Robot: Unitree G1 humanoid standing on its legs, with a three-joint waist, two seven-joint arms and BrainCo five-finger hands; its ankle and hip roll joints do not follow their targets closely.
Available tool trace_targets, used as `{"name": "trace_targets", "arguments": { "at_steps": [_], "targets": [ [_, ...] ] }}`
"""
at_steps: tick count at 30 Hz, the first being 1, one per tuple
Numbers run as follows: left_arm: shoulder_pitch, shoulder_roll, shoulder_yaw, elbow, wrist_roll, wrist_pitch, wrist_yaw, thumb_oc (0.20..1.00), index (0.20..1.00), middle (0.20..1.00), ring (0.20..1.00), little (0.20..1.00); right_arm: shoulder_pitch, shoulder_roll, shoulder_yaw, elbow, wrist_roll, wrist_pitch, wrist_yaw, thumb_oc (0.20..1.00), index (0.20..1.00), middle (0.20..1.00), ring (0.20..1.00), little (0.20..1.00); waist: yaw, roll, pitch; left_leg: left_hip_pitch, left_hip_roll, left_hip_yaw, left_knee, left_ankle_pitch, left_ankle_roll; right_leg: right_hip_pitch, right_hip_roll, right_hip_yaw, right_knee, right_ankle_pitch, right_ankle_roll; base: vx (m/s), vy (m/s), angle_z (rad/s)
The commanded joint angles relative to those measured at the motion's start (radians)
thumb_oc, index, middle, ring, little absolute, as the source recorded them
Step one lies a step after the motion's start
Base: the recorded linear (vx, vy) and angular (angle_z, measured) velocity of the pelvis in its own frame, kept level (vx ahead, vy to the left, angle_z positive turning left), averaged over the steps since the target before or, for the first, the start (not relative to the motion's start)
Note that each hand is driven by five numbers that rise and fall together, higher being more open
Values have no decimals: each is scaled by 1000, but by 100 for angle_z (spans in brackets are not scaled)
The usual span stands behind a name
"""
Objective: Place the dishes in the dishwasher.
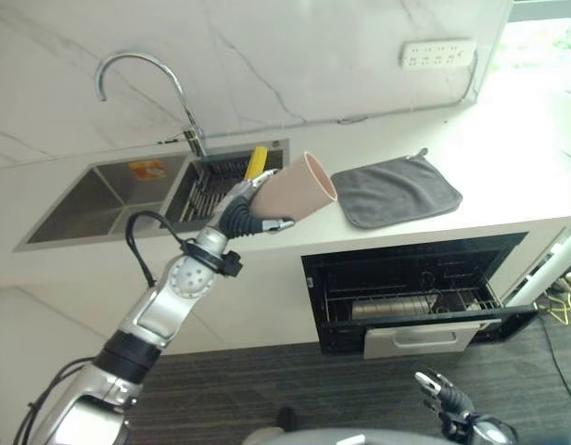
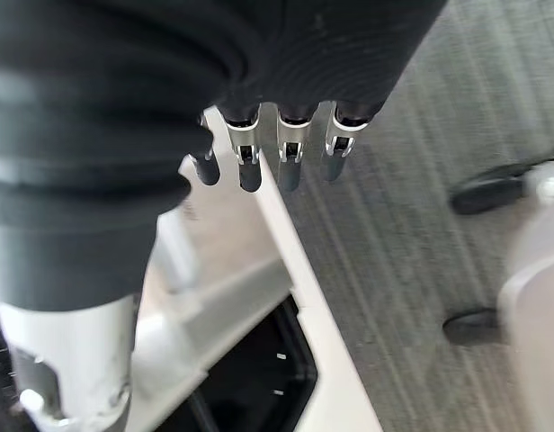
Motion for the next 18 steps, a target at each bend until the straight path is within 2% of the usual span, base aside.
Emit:
{"name": "trace_targets", "arguments": {
  "at_steps": [1,5,7,9,11,12,13,15,16,17,18],
  "targets": [
    [-58,27,69,2,-39,-46,9,200,200,200,200,200,-30,44,-17,38,-10,-11,-3,1000,1000,1000,1000,1000,27,-34,-46,-10,-65,26,10,-29,30,-79,-32,-66,10,77,71,33,98,11],
    [-40,24,79,-6,-41,-37,0,200,200,200,200,200,-25,55,-7,31,-31,-13,-21,1000,1000,1000,1000,1000,35,-37,-51,4,-79,49,11,-51,52,-83,-50,-90,16,83,82,26,150,-9],
    [-26,21,88,-15,-22,-38,-2,200,200,200,200,200,-35,55,-5,-1,-33,-2,-37,1000,1000,1000,1000,1000,43,-37,-41,8,-84,71,11,-57,70,-115,-47,-130,111,48,80,-52,131,-39],
    [-27,34,94,-8,-14,-40,15,200,200,200,200,200,-45,64,-7,-20,-44,0,-35,1000,1000,1000,1000,1000,46,-36,-21,7,-84,76,13,-58,87,-192,-58,-148,262,62,103,-108,-40,-56],
    [-44,37,91,2,-11,-40,25,200,200,200,200,200,-48,74,-5,-30,-53,-13,-25,1000,1000,1000,1000,1000,52,-39,-6,0,-79,69,27,-62,96,-224,-104,-156,308,85,123,-111,-224,-58],
    [-56,34,89,3,-6,-35,26,200,200,200,200,200,-48,80,-1,-37,-54,-17,-24,1000,1000,1000,1000,1000,55,-39,-2,1,-68,70,39,-69,92,-221,-147,-158,285,97,132,-42,-280,-17],
    [-58,34,88,1,-5,-31,26,200,200,200,200,200,-48,81,0,-38,-53,-17,-25,1000,1000,1000,1000,1000,56,-39,-1,3,-65,70,43,-71,89,-216,-161,-156,272,106,135,1,-383,10],
    [-67,54,85,-7,-21,-9,36,200,200,200,200,200,-49,87,-1,-40,-68,-7,-7,1000,1000,1000,1000,1000,57,-46,4,13,-28,67,60,-86,64,-205,-235,-106,219,169,168,20,-531,11],
    [-64,60,89,-6,-20,-5,46,200,200,200,200,200,-50,90,3,-42,-87,-1,11,1000,1000,1000,1000,1000,58,-46,6,15,11,67,66,-79,41,-187,-237,-81,207,144,177,44,-683,13],
    [-51,60,96,-20,-15,5,58,200,200,200,200,200,-45,89,11,-44,-124,6,39,1000,1000,1000,1000,1000,60,-49,7,14,52,65,73,-70,13,-163,-216,-73,189,96,180,58,-845,16],
    [-13,57,119,-44,-26,22,74,200,200,200,200,200,-38,83,44,-61,-175,22,44,1000,1000,1000,1000,1000,72,-61,8,8,110,78,81,-46,-25,-131,-193,-108,156,64,173,42,-725,10]
  ]
}}
